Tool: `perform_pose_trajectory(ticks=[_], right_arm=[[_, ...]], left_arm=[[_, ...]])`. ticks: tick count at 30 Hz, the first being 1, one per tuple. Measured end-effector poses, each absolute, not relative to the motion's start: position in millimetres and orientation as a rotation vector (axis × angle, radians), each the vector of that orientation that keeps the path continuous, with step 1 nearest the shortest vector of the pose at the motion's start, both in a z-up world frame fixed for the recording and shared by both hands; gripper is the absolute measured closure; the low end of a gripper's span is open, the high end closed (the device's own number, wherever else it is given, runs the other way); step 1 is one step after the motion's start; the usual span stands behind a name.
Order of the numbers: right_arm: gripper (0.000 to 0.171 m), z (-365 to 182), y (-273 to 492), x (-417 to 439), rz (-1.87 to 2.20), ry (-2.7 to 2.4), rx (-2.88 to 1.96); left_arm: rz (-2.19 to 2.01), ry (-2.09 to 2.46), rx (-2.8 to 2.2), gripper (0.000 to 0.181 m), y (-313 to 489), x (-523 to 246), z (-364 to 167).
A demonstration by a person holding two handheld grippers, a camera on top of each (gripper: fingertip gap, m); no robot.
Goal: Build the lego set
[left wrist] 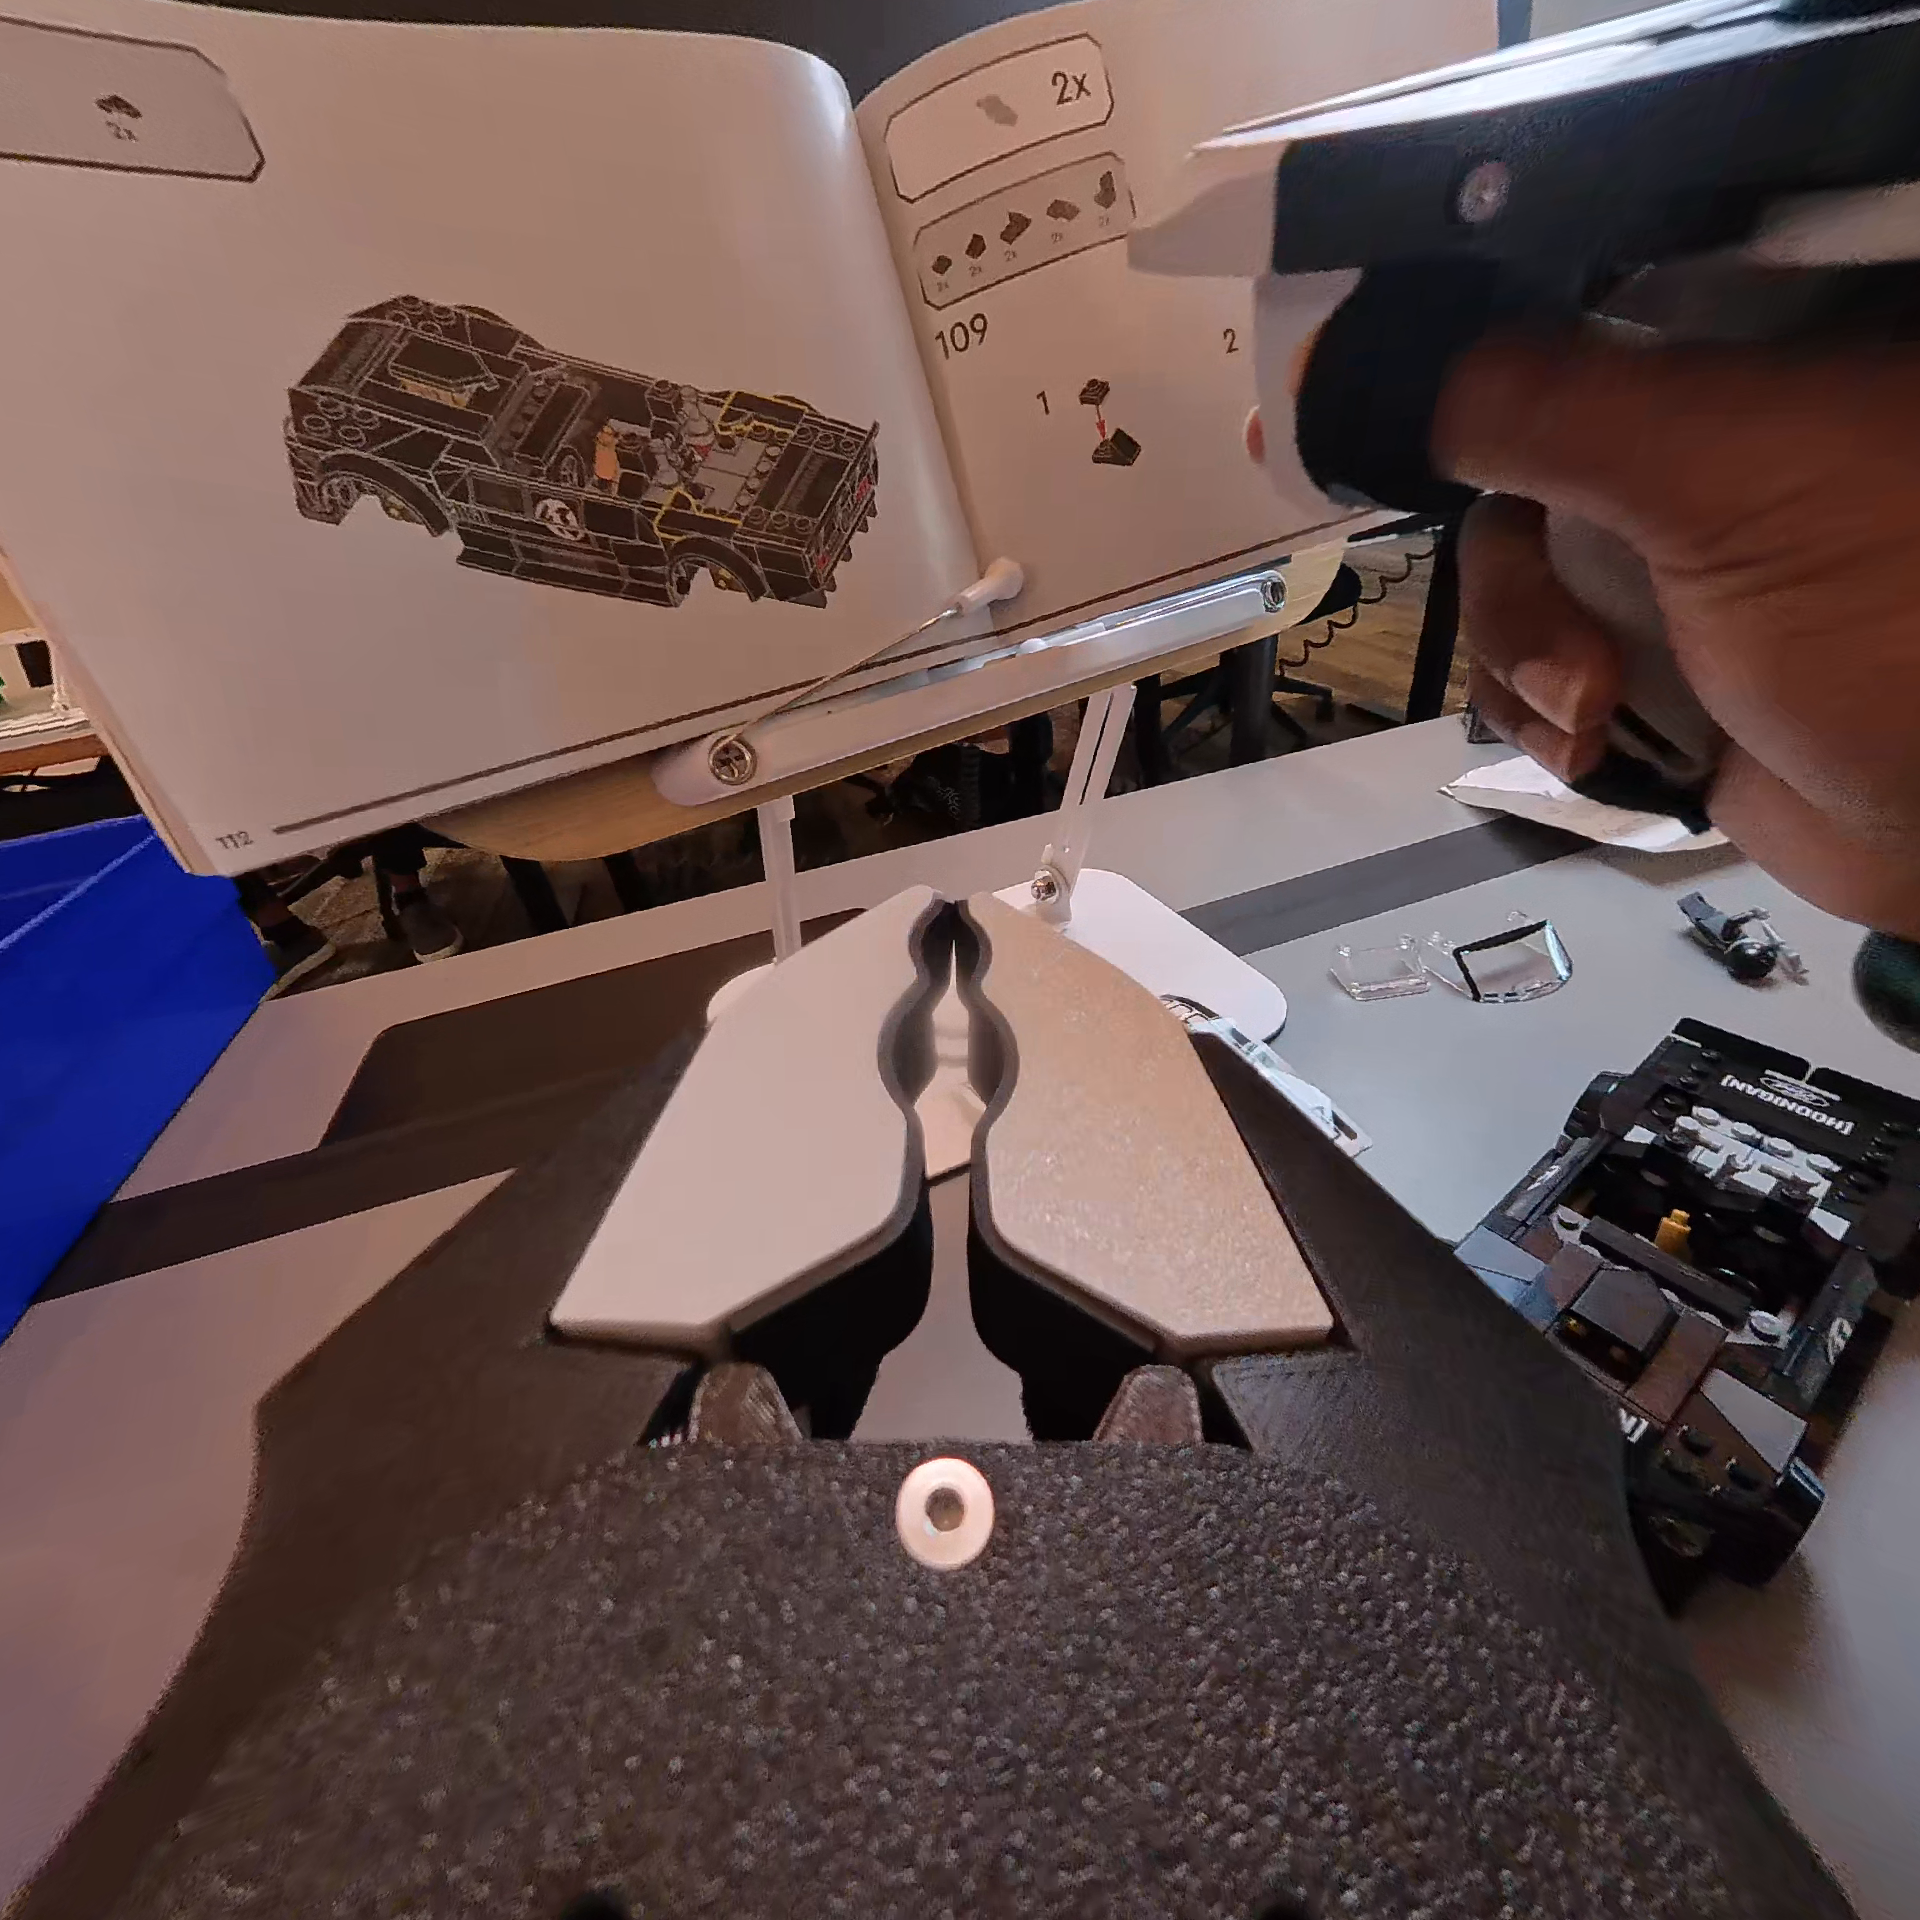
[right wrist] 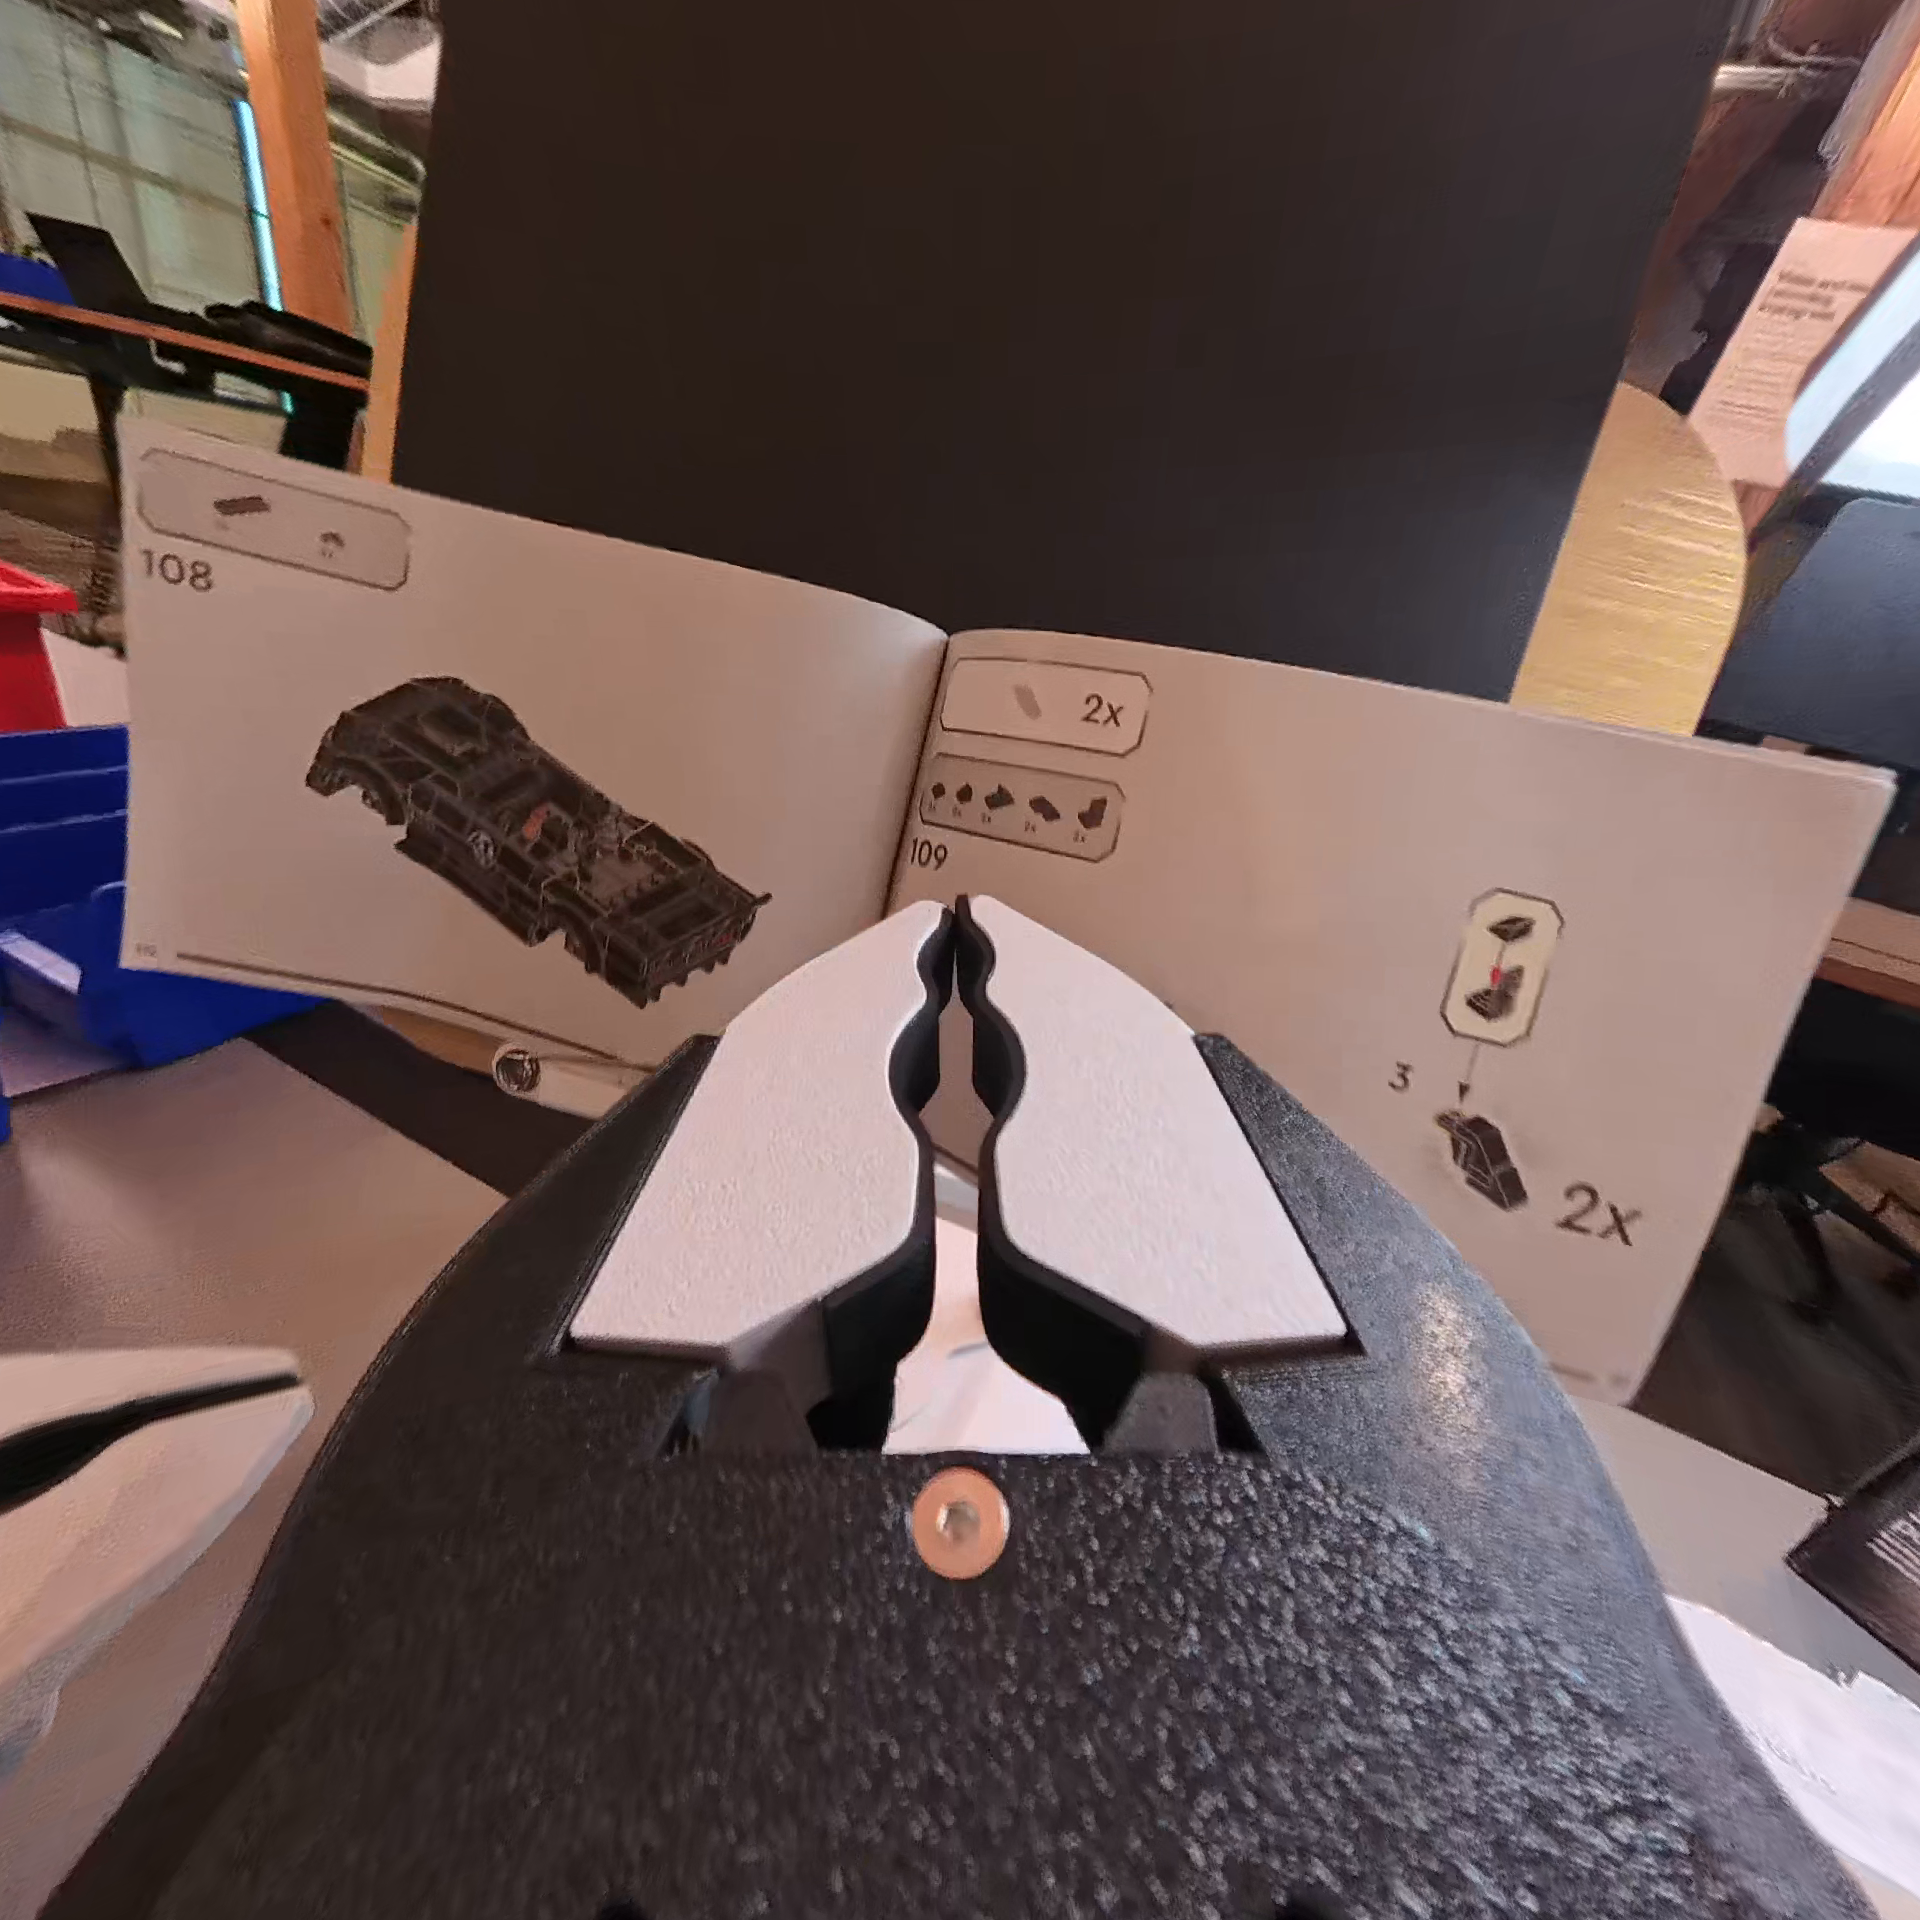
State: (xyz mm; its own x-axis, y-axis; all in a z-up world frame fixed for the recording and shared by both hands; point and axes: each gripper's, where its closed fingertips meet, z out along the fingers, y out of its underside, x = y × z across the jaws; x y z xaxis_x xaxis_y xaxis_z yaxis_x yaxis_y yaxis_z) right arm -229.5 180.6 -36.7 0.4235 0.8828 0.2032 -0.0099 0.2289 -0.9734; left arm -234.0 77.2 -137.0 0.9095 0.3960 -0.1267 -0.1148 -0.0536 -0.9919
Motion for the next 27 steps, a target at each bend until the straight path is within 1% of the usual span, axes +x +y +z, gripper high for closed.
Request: perform_pose_trajectory(ticks=[12, 22, 27], right_arm=[[0.171, -29, 189, -250, 0.764, -0.956, -1.191], [0.171, -28, 211, -223, 0.74, -0.92, -1.207], [0.171, -38, 210, -210, 0.726, -0.93, -1.213]], left_arm=[[0.405, -0.208, -1.591, 0.181, 80, -232, -140], [0.399, -0.195, -1.609, 0.181, 83, -230, -144], [0.406, -0.192, -1.61, 0.181, 83, -229, -145]])
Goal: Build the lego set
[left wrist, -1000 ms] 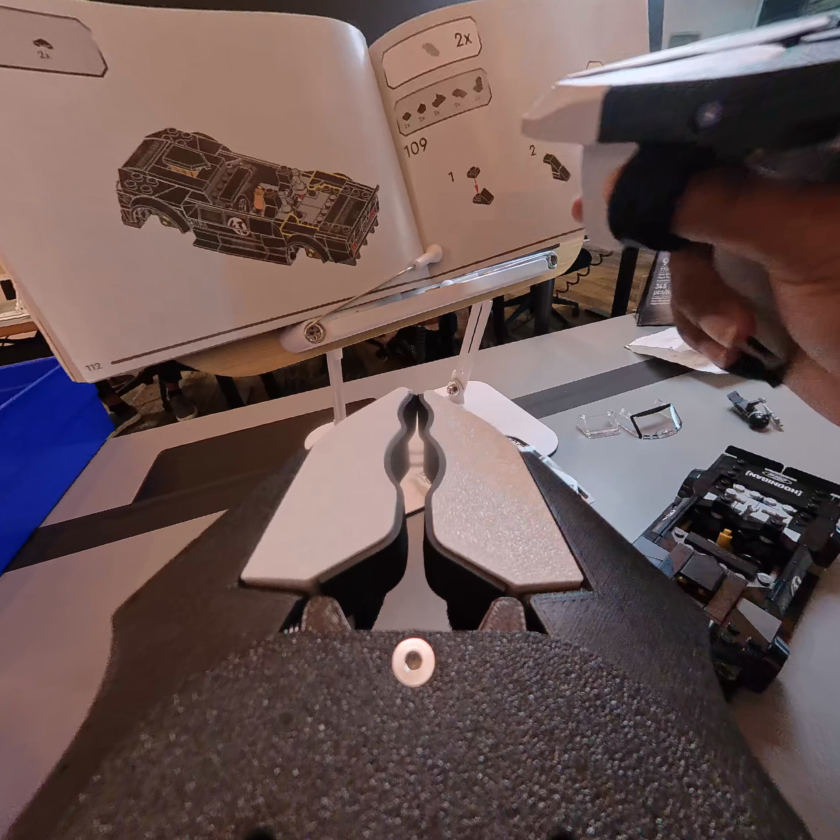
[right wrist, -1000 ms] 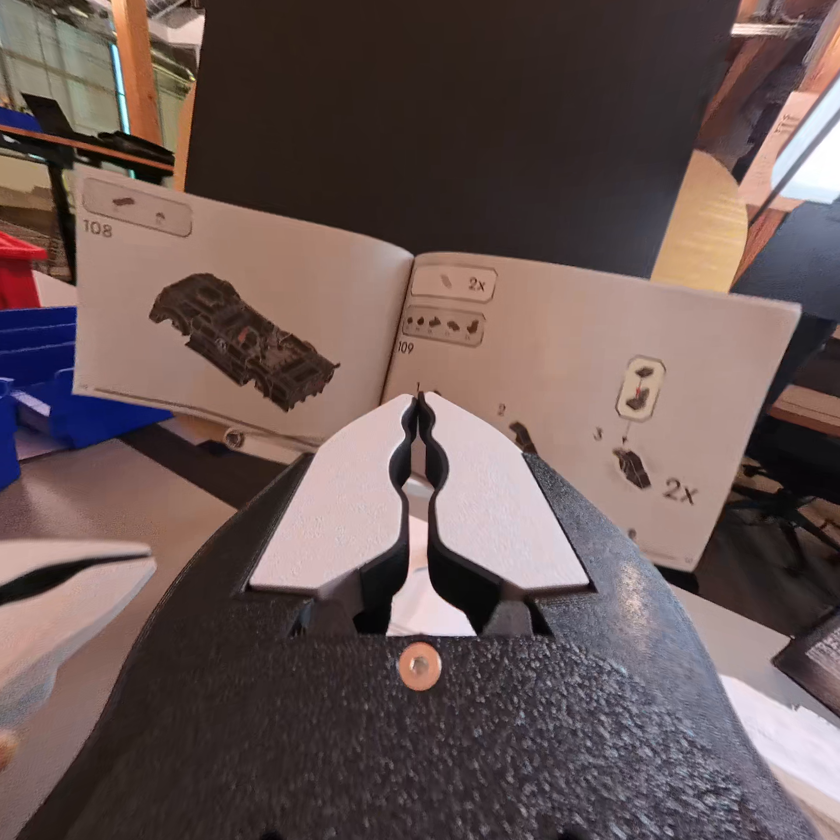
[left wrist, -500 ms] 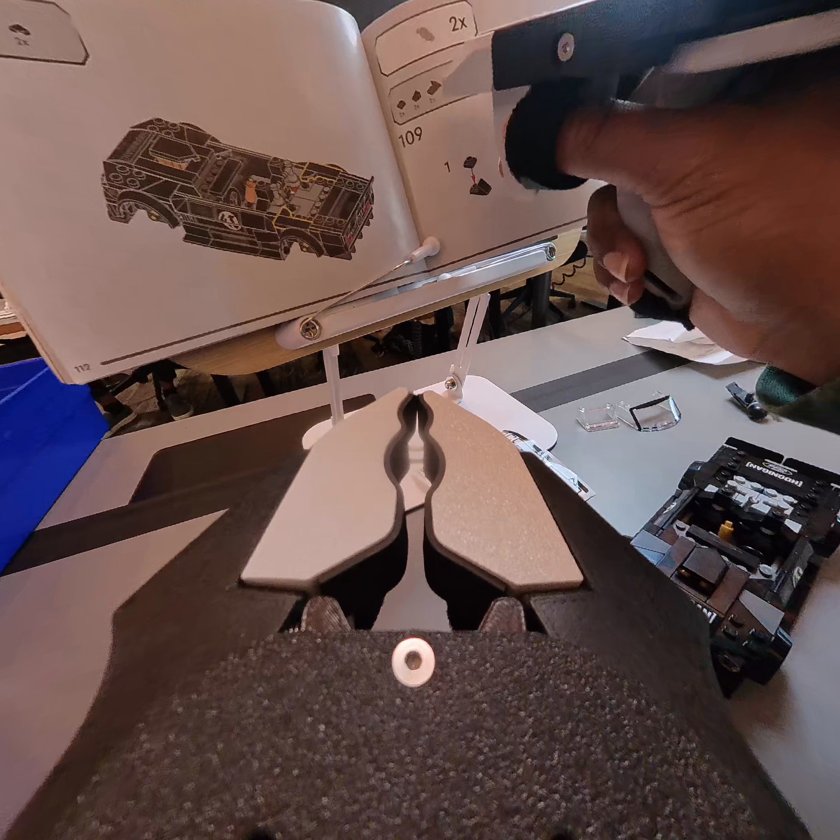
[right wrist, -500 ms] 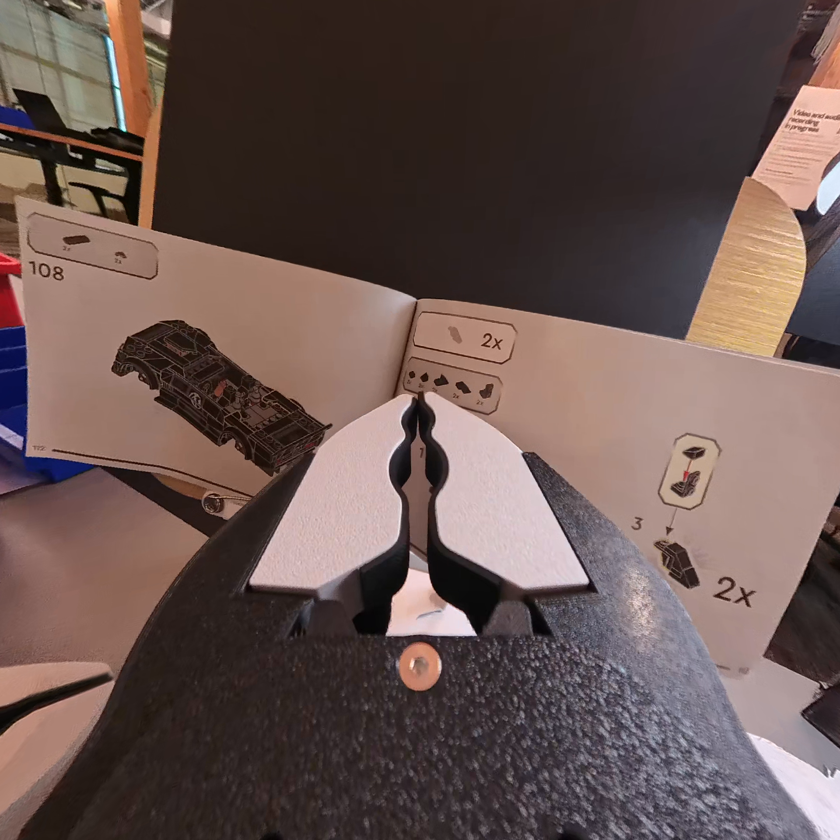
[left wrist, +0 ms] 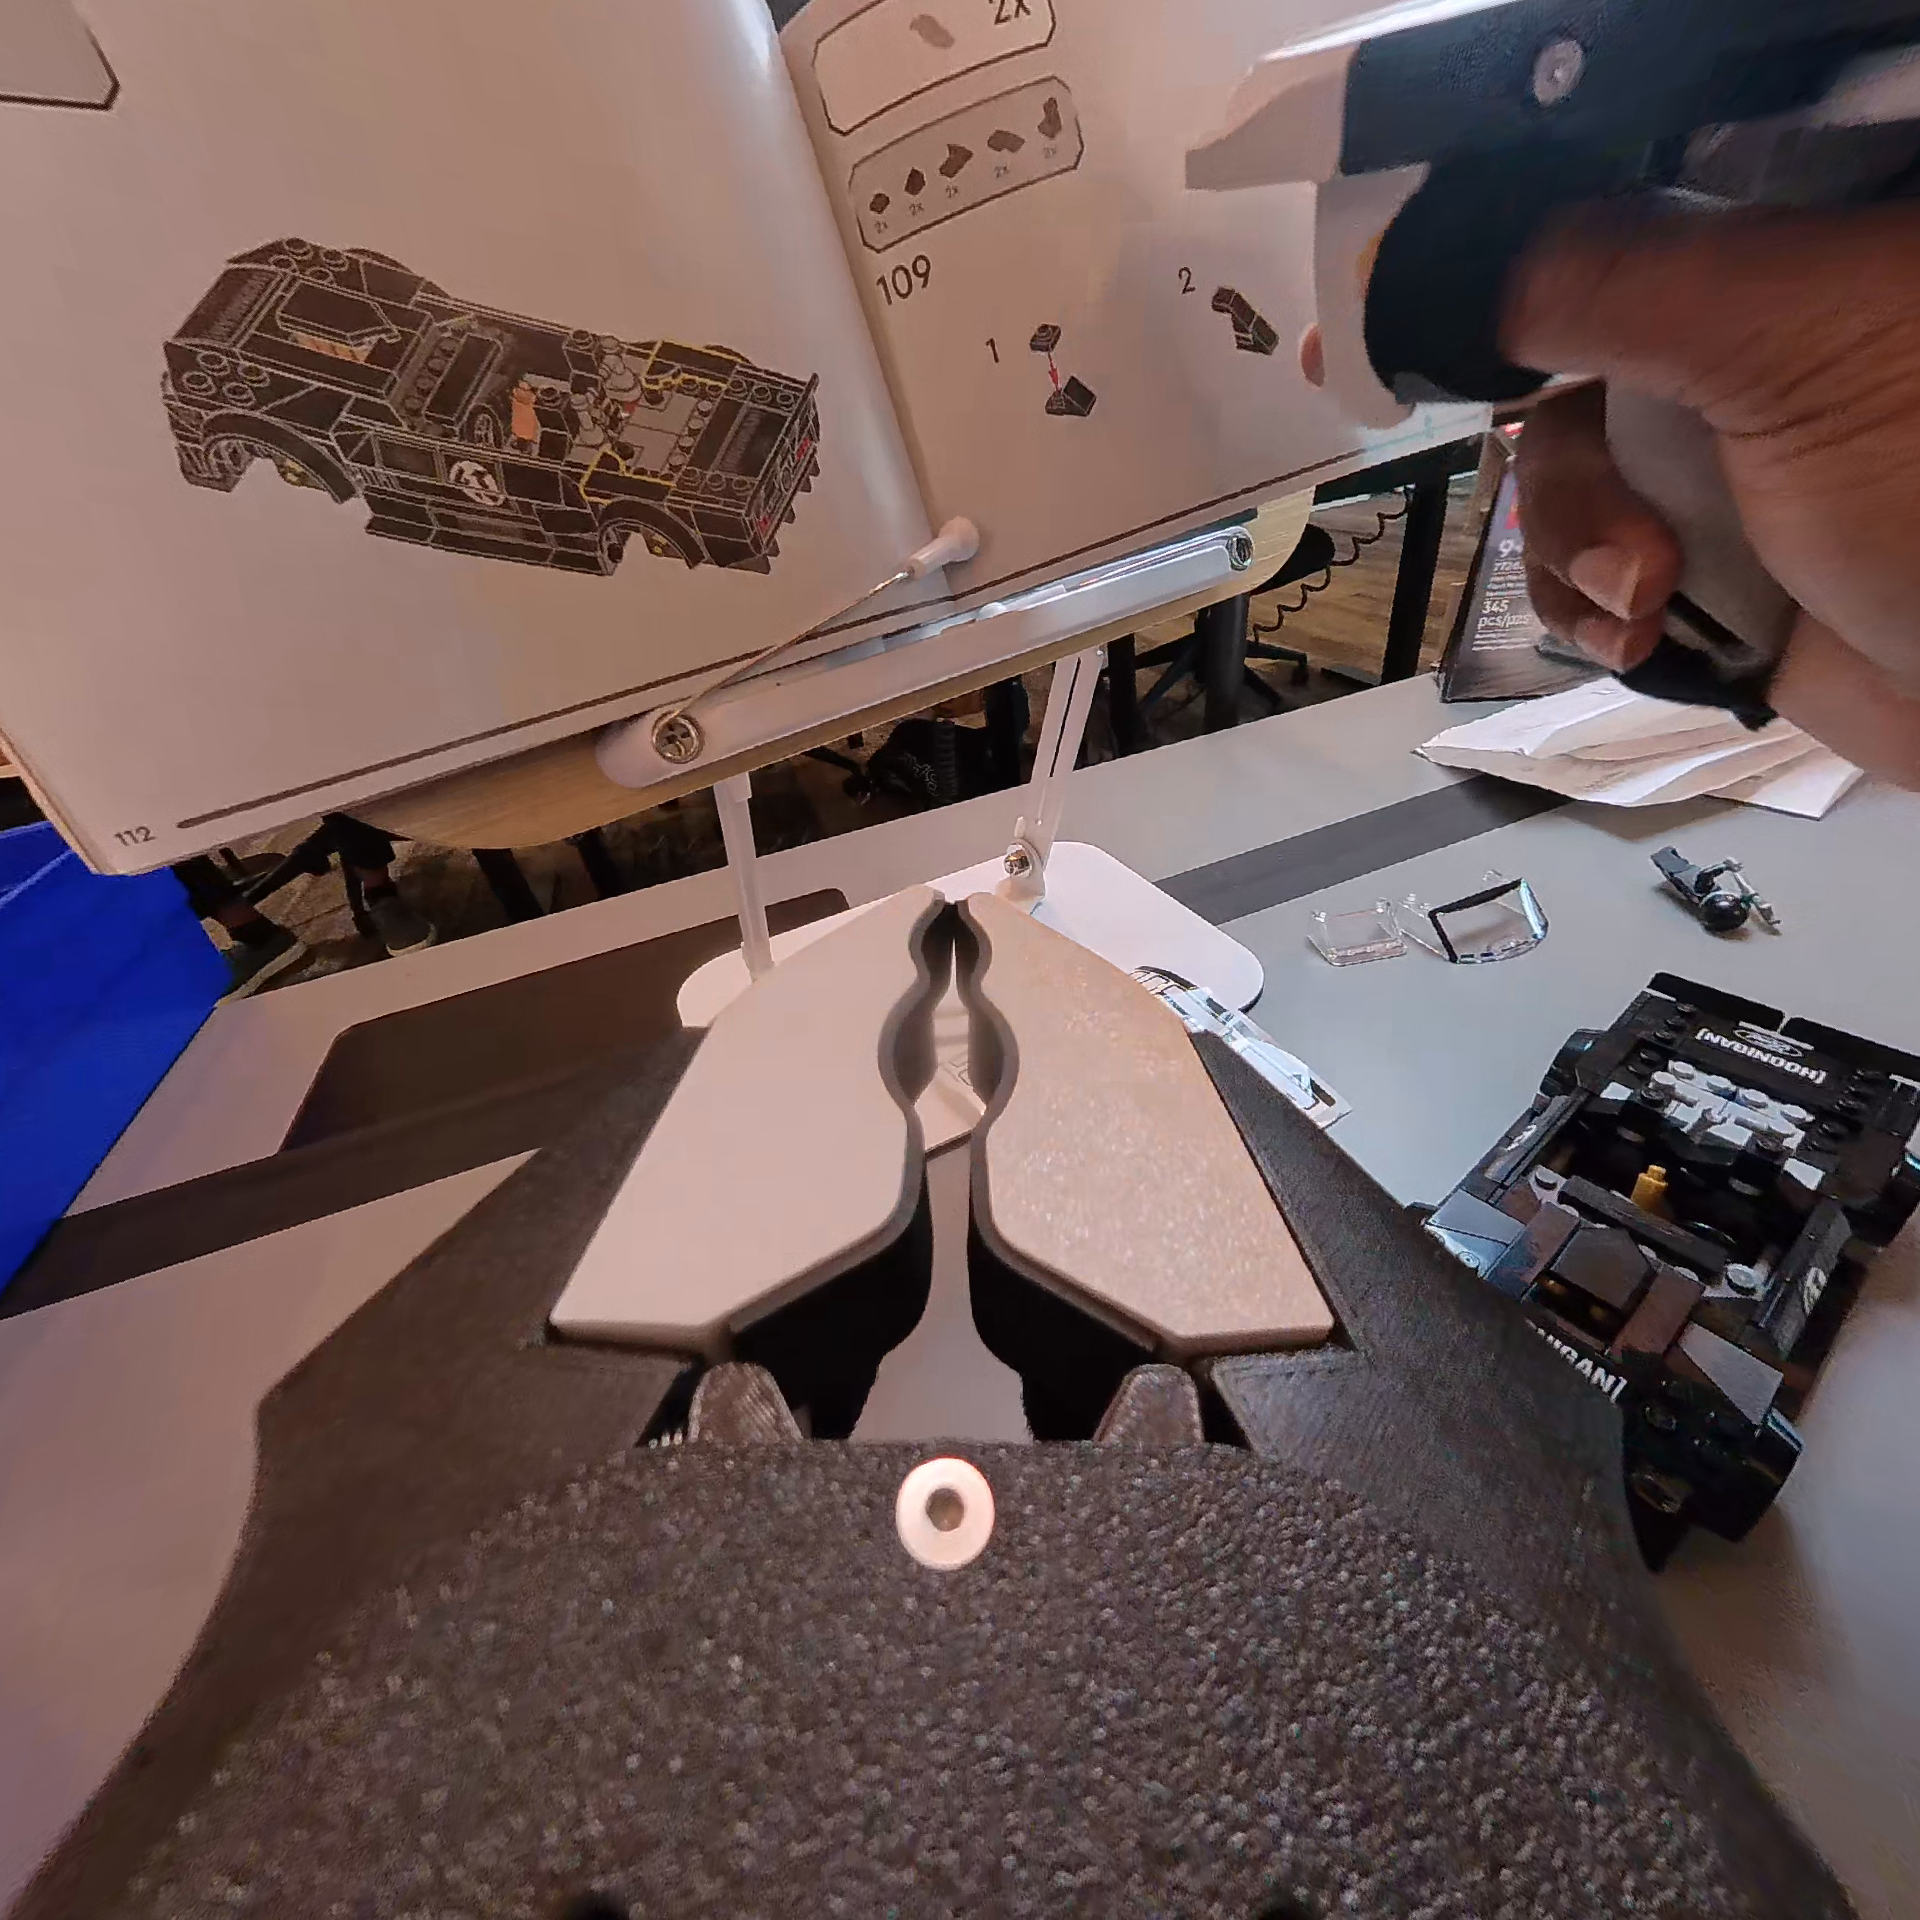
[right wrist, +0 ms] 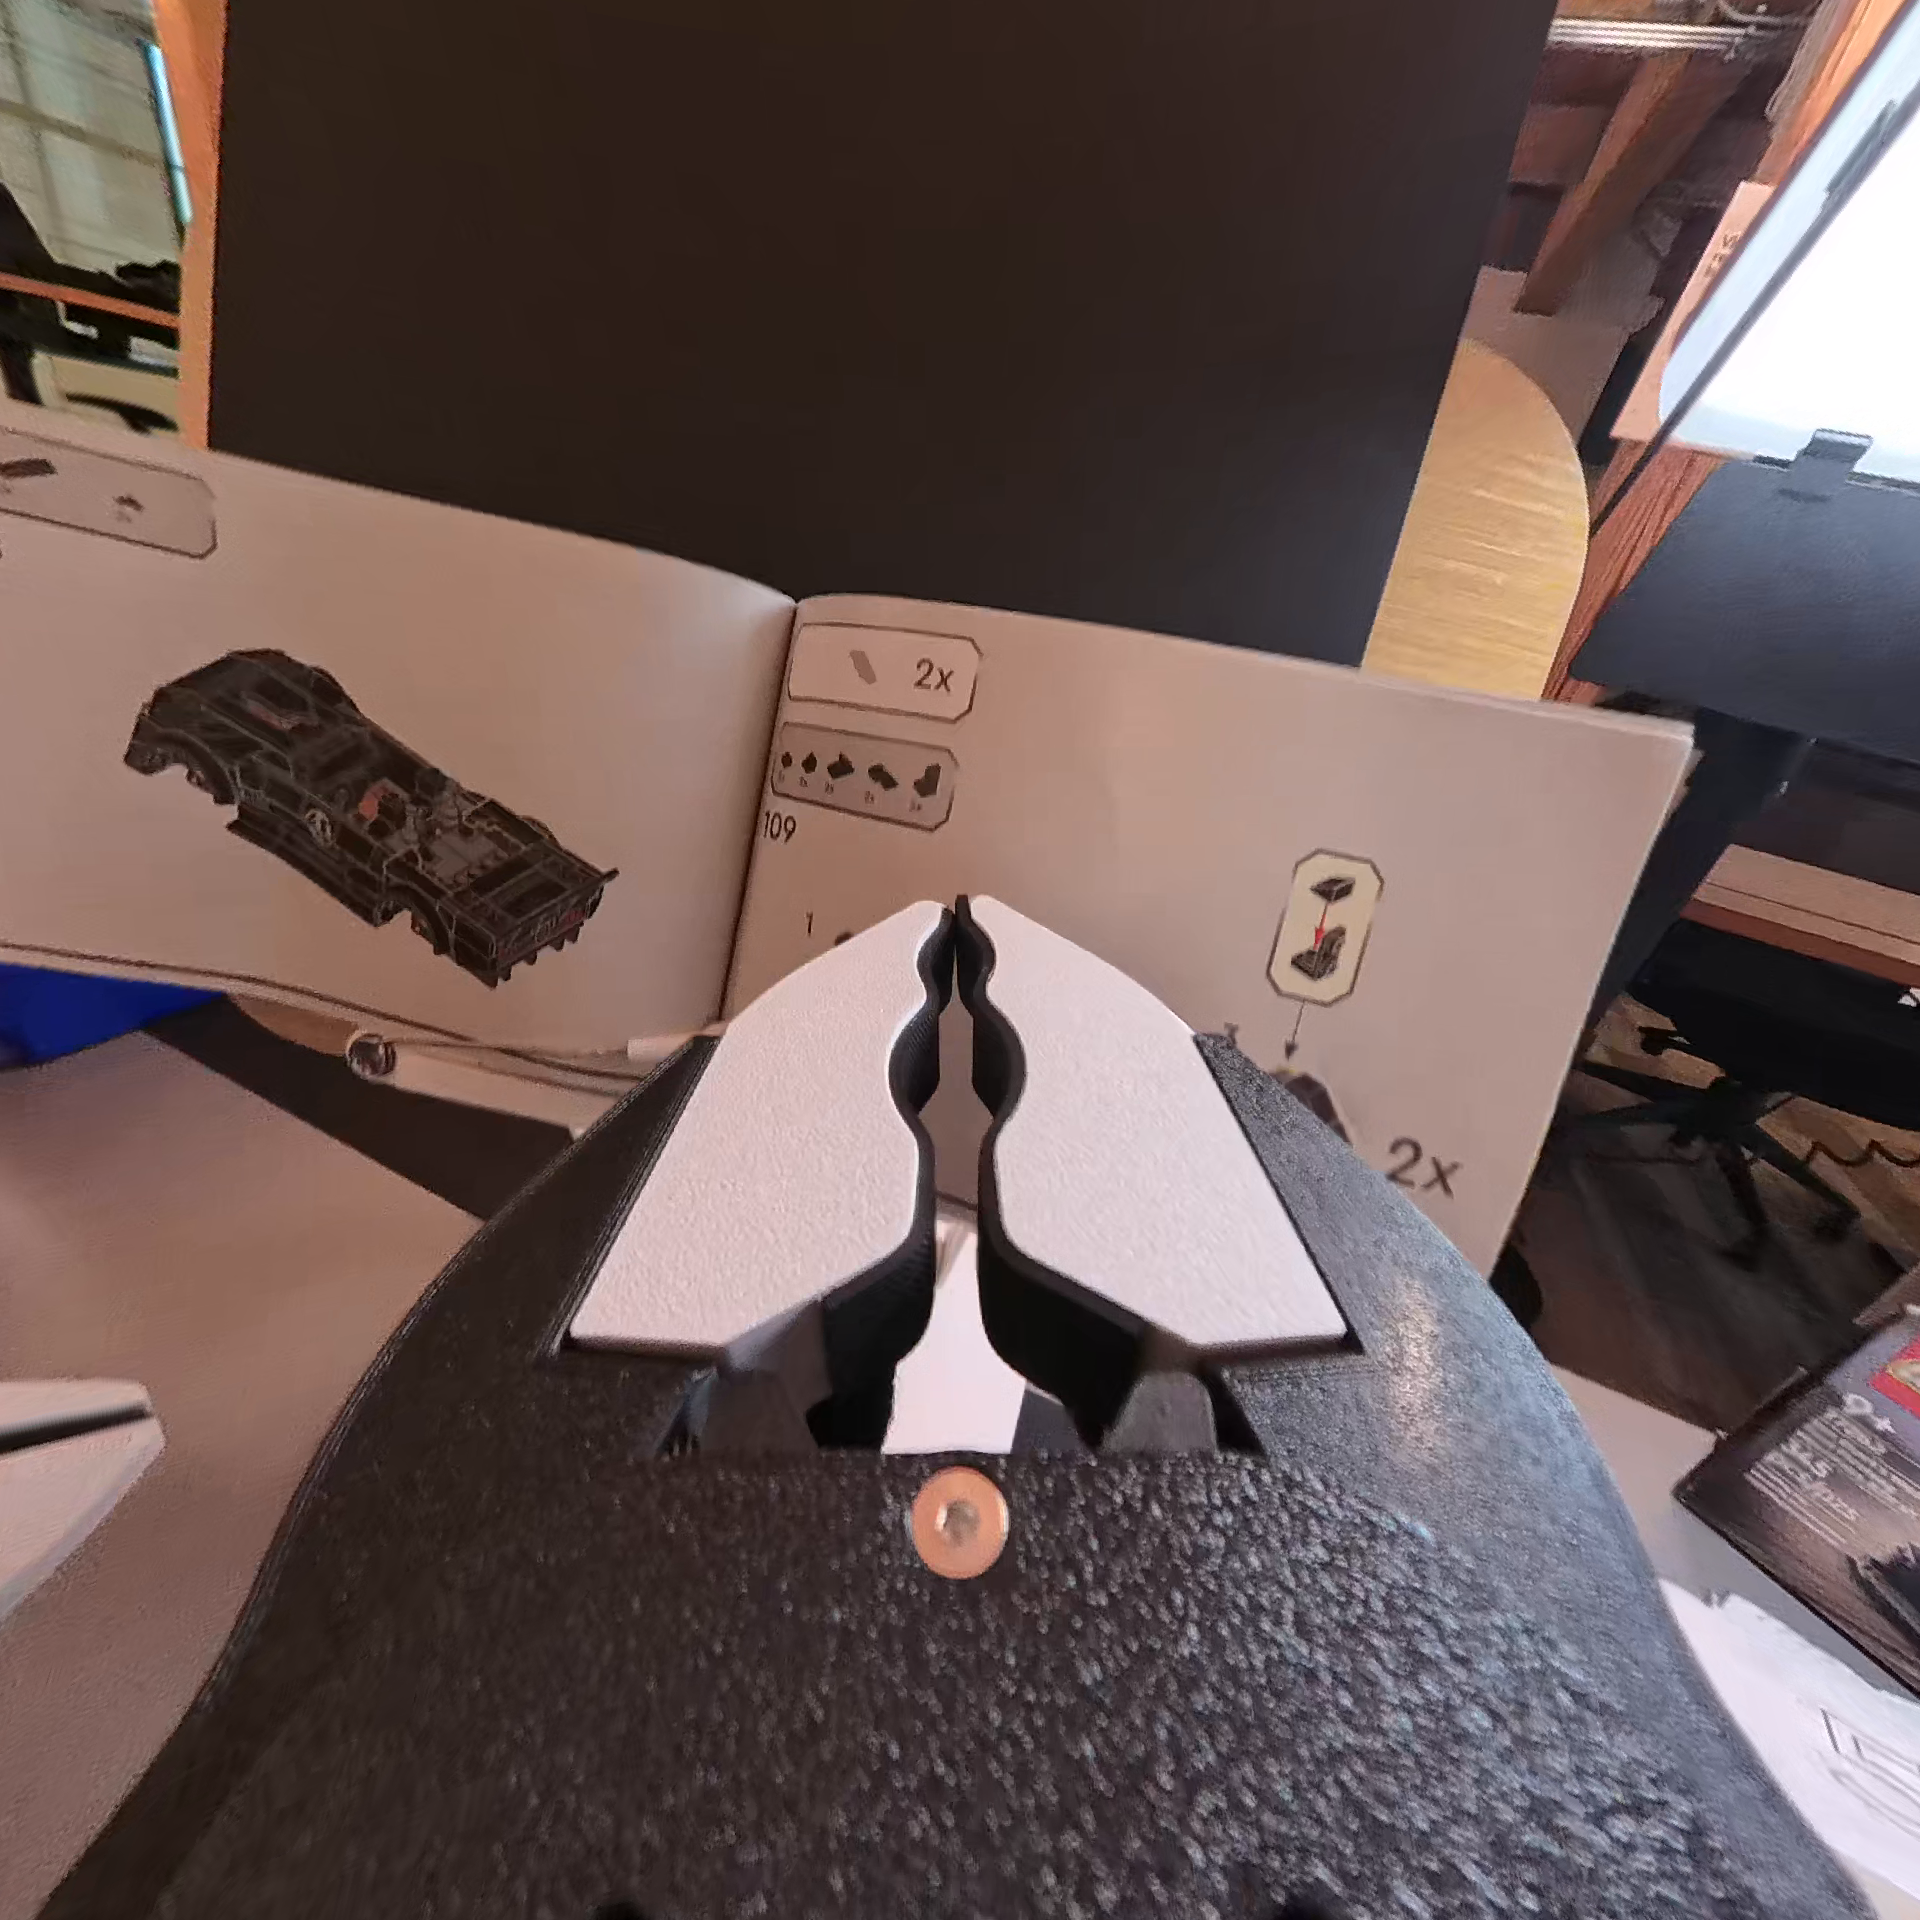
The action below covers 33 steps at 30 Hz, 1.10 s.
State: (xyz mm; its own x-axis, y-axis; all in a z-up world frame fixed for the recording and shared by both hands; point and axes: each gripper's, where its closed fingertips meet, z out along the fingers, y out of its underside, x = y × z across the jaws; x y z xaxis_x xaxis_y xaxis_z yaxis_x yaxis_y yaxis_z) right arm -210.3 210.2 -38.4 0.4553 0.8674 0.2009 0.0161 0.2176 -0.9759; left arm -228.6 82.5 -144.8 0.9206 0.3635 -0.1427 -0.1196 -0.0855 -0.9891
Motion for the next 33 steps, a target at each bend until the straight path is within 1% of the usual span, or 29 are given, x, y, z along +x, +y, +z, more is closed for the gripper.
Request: perform_pose_trajectory(ticks=[6, 10, 16, 27, 33], right_arm=[[0.171, -66, 202, -199, 0.738, -0.939, -1.248], [0.171, -74, 200, -201, 0.731, -0.954, -1.25], [0.171, -69, 204, -202, 0.723, -0.932, -1.244], [0.171, -65, 248, -163, 0.67, -0.836, -1.289], [0.171, -65, 253, -151, 0.666, -0.845, -1.27]], left_arm=[[0.394, -0.181, -1.632, 0.181, 85, -227, -151], [0.393, -0.169, -1.639, 0.181, 87, -224, -153], [0.395, -0.171, -1.641, 0.181, 86, -225, -153], [0.386, -0.16, -1.653, 0.181, 88, -223, -157], [0.391, -0.16, -1.659, 0.181, 88, -223, -158]])
